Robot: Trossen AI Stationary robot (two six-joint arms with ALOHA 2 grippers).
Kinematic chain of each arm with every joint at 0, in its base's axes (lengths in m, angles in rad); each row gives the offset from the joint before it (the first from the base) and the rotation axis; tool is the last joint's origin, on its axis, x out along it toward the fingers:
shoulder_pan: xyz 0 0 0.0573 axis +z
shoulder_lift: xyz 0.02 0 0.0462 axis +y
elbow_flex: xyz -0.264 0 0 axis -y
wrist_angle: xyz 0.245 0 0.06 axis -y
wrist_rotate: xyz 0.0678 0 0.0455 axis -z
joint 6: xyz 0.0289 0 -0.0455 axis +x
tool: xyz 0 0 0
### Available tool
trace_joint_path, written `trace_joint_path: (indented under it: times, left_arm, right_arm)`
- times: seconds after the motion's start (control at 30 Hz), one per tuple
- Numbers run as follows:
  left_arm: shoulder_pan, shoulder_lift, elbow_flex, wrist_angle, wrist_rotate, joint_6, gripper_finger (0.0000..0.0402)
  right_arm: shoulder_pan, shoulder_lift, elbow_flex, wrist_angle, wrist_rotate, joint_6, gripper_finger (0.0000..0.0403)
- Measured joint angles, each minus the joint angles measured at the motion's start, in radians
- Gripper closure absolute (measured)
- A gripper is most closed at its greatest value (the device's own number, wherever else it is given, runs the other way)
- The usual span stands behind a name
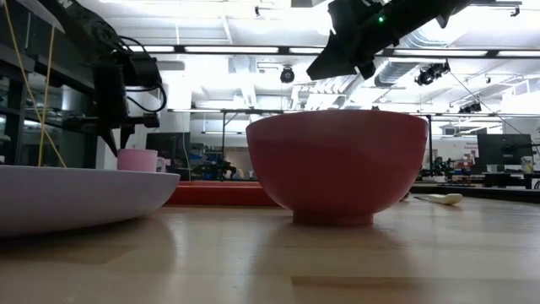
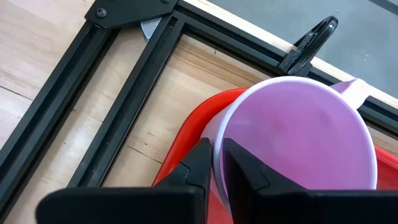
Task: Set up tray
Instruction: Put the pink mug on the top left of the red serving tray
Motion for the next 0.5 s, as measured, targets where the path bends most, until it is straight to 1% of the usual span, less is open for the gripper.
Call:
trace_joint_path:
  times: [0.3,0.5]
  left_arm:
    - [0.000,0.000,0.000,0.001,-0.003,0.000,0.0333]
    - [0.000,0.000,0.000,0.002,-0.025,0.000,0.0332]
  right_arm:
    - [0.000,0.000,0.000,0.000,0.000,0.000,0.0329]
    - [0.000,0.000,0.000,0.000,0.000,0.000,0.0329]
